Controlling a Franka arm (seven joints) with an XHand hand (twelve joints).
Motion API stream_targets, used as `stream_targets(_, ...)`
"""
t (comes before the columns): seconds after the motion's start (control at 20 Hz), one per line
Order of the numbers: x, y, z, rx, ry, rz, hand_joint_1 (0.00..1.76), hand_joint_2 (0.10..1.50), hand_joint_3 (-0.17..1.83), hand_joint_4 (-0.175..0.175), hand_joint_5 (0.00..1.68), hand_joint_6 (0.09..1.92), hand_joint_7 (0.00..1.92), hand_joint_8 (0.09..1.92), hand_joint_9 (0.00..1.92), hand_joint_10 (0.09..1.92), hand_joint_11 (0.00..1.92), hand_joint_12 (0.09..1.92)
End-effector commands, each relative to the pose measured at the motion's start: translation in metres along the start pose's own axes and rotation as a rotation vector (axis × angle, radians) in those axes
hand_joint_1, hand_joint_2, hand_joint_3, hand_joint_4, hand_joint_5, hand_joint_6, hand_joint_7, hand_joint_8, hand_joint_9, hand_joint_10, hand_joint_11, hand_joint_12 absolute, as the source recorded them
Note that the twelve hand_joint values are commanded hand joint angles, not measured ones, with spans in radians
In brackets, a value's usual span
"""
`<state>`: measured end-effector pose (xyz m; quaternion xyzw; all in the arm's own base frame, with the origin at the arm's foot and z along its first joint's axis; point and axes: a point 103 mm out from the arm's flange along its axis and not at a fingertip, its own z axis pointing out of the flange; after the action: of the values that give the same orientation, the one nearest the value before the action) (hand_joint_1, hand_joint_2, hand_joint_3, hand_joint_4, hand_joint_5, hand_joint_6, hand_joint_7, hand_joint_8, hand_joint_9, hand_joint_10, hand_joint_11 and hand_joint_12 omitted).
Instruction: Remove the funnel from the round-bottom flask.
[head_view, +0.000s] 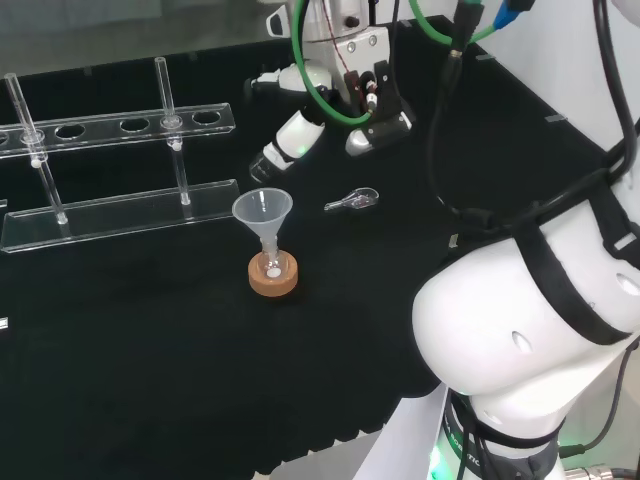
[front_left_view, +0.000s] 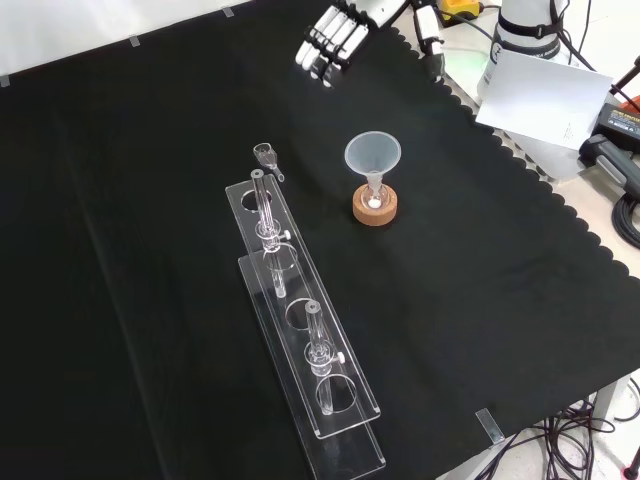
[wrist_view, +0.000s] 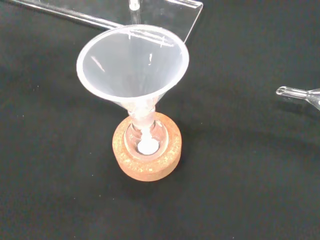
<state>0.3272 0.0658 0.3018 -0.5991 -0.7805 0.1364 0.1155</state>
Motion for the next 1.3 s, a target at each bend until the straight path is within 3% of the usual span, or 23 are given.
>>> stream_targets(0.05,0.017,0.017,0.016,0.042,-0.035,-0.006,0.55,0.58,0.08,0.019,0.00,0.09,0.00,0.09,0.00,0.09,0.00,0.09)
stream_targets(0.95,0.033,0.052,0.049,0.123,-0.057,-0.042,0.60,0.60,0.08,0.011,0.00,0.09,0.00,0.09,0.00,0.09,0.01,0.09)
stream_targets(1.3,0.025,0.061,0.057,0.168,-0.059,-0.018,0.60,0.61,0.07,0.008,0.00,0.09,0.00,0.09,0.00,0.09,0.03,0.09)
